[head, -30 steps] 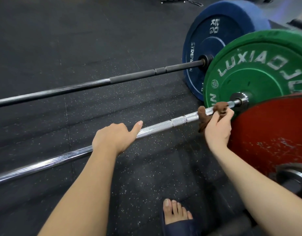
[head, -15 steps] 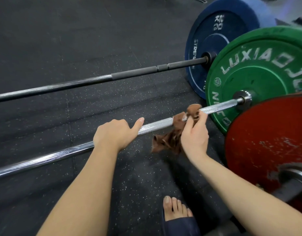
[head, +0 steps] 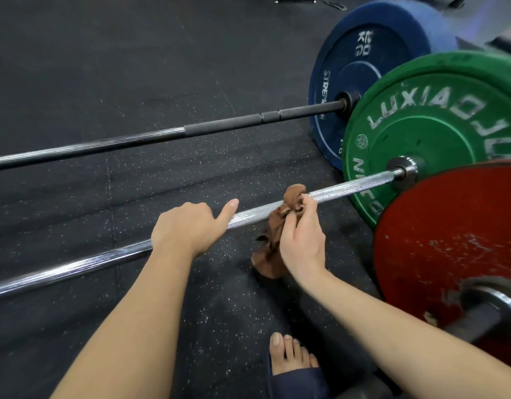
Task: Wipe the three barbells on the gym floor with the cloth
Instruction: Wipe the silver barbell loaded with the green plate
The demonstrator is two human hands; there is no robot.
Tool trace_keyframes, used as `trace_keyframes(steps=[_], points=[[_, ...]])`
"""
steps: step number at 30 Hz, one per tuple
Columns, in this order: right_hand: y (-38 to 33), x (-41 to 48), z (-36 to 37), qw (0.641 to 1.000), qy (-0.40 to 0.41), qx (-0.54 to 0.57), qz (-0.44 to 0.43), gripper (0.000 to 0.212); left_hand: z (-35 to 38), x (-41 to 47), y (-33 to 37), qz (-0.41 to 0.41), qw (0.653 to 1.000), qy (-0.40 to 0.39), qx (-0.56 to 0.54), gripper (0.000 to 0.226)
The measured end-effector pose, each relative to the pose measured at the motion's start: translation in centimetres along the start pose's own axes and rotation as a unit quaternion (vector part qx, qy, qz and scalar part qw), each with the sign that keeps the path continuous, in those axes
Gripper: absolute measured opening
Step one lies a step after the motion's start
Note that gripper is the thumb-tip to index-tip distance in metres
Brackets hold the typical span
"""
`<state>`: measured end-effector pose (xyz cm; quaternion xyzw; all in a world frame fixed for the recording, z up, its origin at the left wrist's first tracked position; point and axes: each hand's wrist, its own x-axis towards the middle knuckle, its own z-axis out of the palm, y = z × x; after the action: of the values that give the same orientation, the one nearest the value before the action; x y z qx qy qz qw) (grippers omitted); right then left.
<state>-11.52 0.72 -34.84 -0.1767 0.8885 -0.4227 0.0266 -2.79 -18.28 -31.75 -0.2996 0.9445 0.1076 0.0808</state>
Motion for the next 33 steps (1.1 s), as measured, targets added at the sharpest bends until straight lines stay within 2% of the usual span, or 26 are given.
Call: trace_keyframes(steps=[3, 8, 12, 16, 21, 26, 30, 33], points=[[0.5, 0.6, -0.6, 0.999, 0.01, -0.04, -0.002, 0.03, 0.0, 0.0, 0.0, -0.003, 1.0, 0.003, 0.002, 0.09], [0.4, 1.2, -1.2, 0.999, 0.037, -0.016, 0.03, 0.028, 0.1, 0.1, 0.0, -0.004, 1.0, -0.001, 0.006, 0.091], [0.2, 0.4, -1.3, 0.999, -0.028, -0.041, -0.012, 0.039, 0.2, 0.1, -0.1, -0.006, 1.0, 0.0, 0.002, 0.091], [-1.3, -1.7, 0.4, 0.983, -0.12, -0.079, -0.117, 0.047, 0.2, 0.1, 0.0, -0.007, 1.0, 0.005, 0.004, 0.09], [-1.8, -1.5, 0.6, 0.992, -0.075, -0.044, -0.089, 0.035, 0.0, -0.1, 0.0, -0.005, 1.0, 0.01, 0.008, 0.089], [0.0, 0.6, -2.0, 1.0, 0.008, -0.009, 0.028, 0.031, -0.1, -0.2, 0.0, 0.005, 1.0, 0.006, -0.002, 0.088], [-0.2, 0.2, -1.6, 0.996, -0.023, -0.082, -0.033, 0.033, -0.2, -0.2, 0.0, 0.006, 1.0, 0.003, -0.007, 0.089], [-0.9, -0.5, -0.4, 0.994, -0.04, -0.077, -0.06, 0.034, -0.1, -0.2, 0.0, 0.001, 1.0, 0.003, 0.0, 0.089]])
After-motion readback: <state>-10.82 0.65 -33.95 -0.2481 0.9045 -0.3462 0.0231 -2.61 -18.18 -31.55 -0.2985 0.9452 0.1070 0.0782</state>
